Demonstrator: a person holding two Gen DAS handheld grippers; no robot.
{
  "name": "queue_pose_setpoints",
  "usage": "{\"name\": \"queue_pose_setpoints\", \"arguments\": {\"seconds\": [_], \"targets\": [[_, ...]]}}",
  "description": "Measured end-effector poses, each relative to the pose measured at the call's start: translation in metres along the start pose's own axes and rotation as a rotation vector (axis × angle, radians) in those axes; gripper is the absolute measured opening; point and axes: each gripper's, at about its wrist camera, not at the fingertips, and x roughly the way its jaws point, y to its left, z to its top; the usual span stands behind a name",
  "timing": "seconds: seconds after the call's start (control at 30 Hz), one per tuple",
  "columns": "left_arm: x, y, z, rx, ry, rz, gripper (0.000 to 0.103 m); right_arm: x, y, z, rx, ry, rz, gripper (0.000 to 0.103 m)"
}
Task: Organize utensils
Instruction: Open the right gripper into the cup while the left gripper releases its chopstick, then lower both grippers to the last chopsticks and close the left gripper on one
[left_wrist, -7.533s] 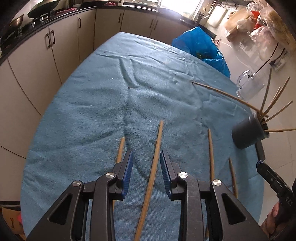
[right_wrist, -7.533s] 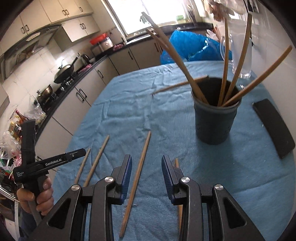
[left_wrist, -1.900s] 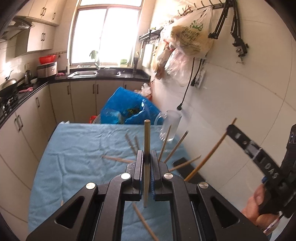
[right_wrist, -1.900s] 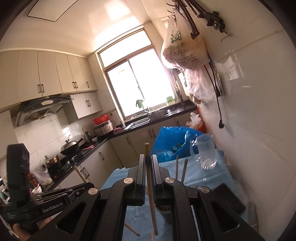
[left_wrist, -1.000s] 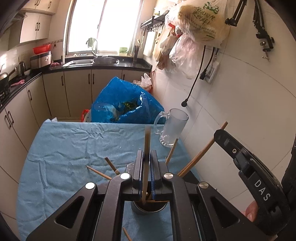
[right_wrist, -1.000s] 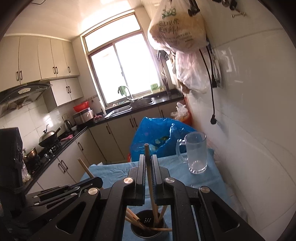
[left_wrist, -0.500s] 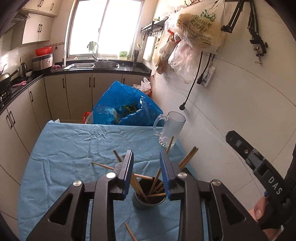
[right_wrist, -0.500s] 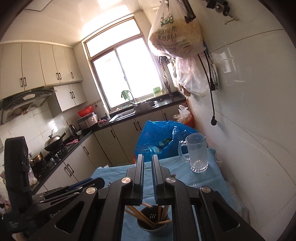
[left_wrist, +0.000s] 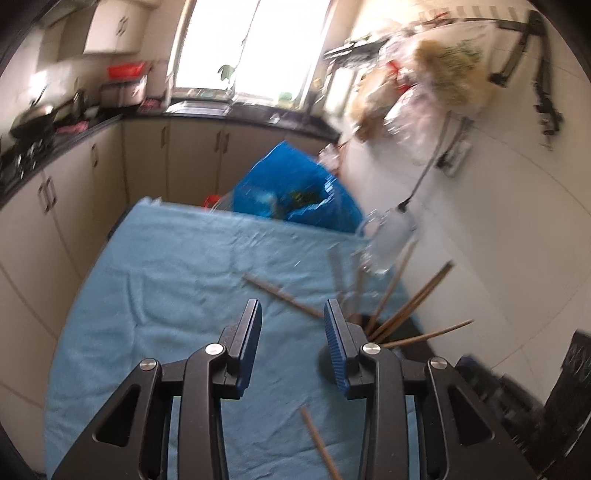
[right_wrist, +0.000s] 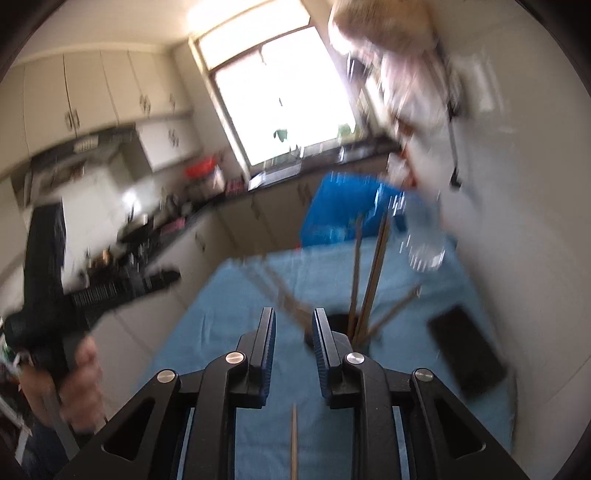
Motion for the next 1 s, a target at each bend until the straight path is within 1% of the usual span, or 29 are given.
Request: {"name": "queue_pose_setpoints", "arguments": {"seconds": [0.03,0.07,0.17,0.27,0.33,0.4,0.53,0.7,0.8,0.83,0.87,1.0], "targets": [[0.008,0.012,-0.006,-0.025,0.027,0.010,0.034,0.015,0.002,-0.013,-0.009,0.058,0.003,0.022],[0.014,0.022,-0.011,-0.044,0.048,0.014,0.034,0.024,0.002,-0.022,-0.013,0.092,0.003,0.022],[0.031,0.045,-0.025,-0.086,0.099,0.037,0.034,0.067,0.002,-0.056,-0.010,0.262,0.007,0.022],[0.044,0.066,-0.039,-0.124,0.145,0.055,0.034,0.105,0.000,-0.081,-0.020,0.382,-0.011,0.022],[0.046,0.076,-0.044,-0.140,0.155,0.057,0.034,0.123,-0.001,-0.090,-0.027,0.431,-0.027,0.022],[0.046,0.089,-0.052,-0.153,0.162,0.068,0.034,0.139,0.000,-0.096,-0.042,0.466,-0.034,0.022],[0.042,0.115,-0.063,-0.177,0.187,0.082,0.034,0.156,0.005,-0.103,-0.076,0.501,-0.047,0.022],[0.022,0.159,-0.084,-0.203,0.204,0.148,0.034,0.170,0.021,-0.115,-0.146,0.544,-0.048,0.023],[0.010,0.184,-0.098,-0.232,0.215,0.187,0.036,0.169,0.031,-0.123,-0.198,0.523,-0.069,0.021],[0.009,0.189,-0.102,-0.234,0.220,0.195,0.038,0.167,0.035,-0.125,-0.206,0.524,-0.060,0.019],[0.008,0.194,-0.107,-0.232,0.228,0.209,0.038,0.165,0.037,-0.126,-0.209,0.524,-0.047,0.011],[0.013,0.202,-0.124,-0.218,0.274,0.241,0.039,0.163,0.056,-0.136,-0.214,0.530,0.027,0.008]]}}
